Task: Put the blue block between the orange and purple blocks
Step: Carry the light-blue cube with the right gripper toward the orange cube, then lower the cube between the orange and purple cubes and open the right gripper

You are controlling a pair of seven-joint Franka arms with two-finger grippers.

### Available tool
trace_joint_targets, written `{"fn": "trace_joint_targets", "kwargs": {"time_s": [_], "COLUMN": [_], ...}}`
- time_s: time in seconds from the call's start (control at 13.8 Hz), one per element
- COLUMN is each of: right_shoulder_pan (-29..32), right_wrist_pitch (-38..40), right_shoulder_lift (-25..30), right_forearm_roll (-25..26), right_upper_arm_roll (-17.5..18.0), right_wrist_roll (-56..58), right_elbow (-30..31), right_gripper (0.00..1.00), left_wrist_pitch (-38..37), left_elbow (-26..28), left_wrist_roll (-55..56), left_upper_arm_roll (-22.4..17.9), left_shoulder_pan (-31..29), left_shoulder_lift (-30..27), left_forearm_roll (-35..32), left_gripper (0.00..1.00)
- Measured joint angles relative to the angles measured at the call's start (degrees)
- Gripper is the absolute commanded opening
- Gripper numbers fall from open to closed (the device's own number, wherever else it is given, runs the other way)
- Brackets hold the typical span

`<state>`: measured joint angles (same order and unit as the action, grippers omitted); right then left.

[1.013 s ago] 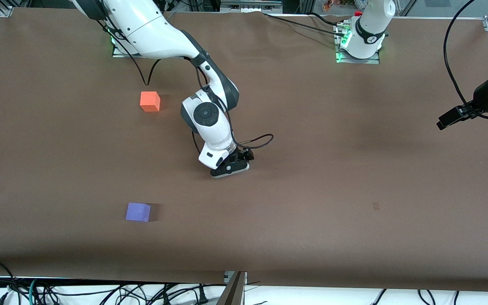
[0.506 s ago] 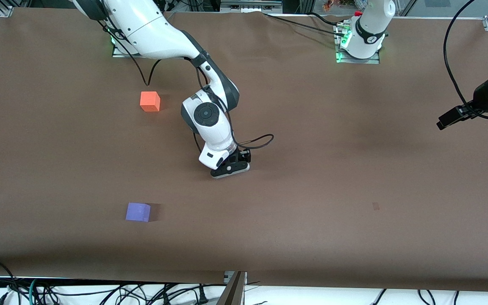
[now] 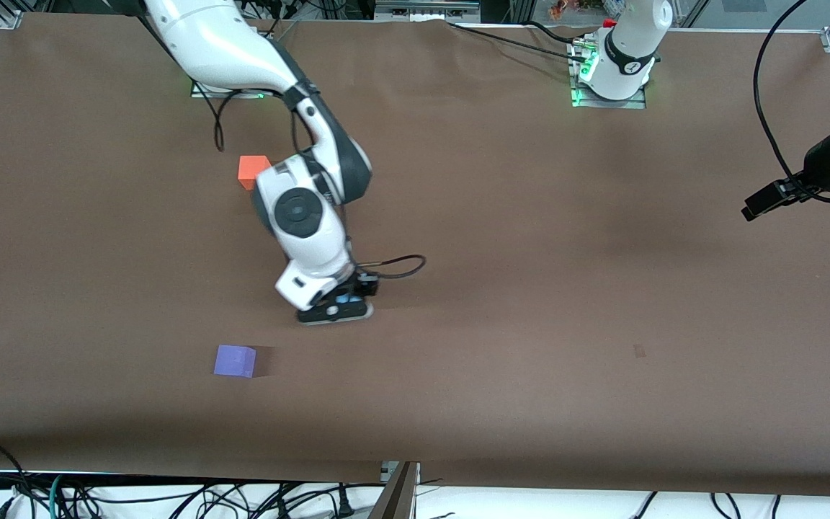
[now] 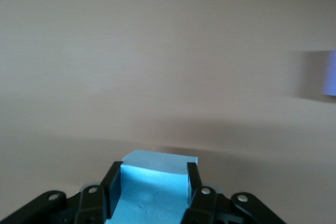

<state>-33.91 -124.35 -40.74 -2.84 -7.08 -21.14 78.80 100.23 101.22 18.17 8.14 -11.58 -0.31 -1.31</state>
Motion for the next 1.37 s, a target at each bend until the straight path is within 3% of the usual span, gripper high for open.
{"fn": "trace_joint_targets", "kwargs": {"time_s": [0.36, 0.58, 0.87, 1.09, 1.16, 1.23, 1.3, 1.37], "right_shoulder_pan": [4.5, 7.2, 7.2, 7.2, 7.2, 7.2, 7.1, 7.1], "right_wrist_pitch": [1.0, -0.7, -9.0, -12.6, -13.5, -14.1, -14.5, -14.6], "right_shoulder_lift": [5.1, 10.1, 14.1, 14.9, 15.1, 15.1, 15.2, 15.3], "right_forearm_roll": [-0.1, -0.1, -0.3, -1.9, -2.6, -3.0, -3.1, -3.1], "right_upper_arm_roll": [-6.2, -6.8, -6.9, -7.0, -7.0, -7.0, -7.0, -7.0], "right_wrist_roll": [12.9, 15.6, 15.6, 15.5, 15.5, 15.5, 15.5, 15.5], "right_elbow": [11.1, 19.4, 31.3, 35.6, 36.3, 36.8, 36.8, 36.6], "right_gripper": [0.27, 0.26, 0.26, 0.29, 0.55, 0.93, 1.00, 1.00], "left_wrist_pitch": [0.0, 0.0, 0.0, 0.0, 0.0, 0.0, 0.0, 0.0], "left_elbow": [0.0, 0.0, 0.0, 0.0, 0.0, 0.0, 0.0, 0.0], "left_wrist_roll": [0.0, 0.0, 0.0, 0.0, 0.0, 0.0, 0.0, 0.0], "left_upper_arm_roll": [0.0, 0.1, 0.1, 0.1, 0.1, 0.1, 0.1, 0.1], "left_shoulder_pan": [0.0, 0.0, 0.0, 0.0, 0.0, 0.0, 0.0, 0.0], "left_shoulder_lift": [0.0, 0.0, 0.0, 0.0, 0.0, 0.0, 0.0, 0.0], "left_forearm_roll": [0.0, 0.0, 0.0, 0.0, 0.0, 0.0, 0.0, 0.0], "left_gripper": [1.00, 1.00, 1.00, 1.00, 1.00, 1.00, 1.00, 1.00]}}
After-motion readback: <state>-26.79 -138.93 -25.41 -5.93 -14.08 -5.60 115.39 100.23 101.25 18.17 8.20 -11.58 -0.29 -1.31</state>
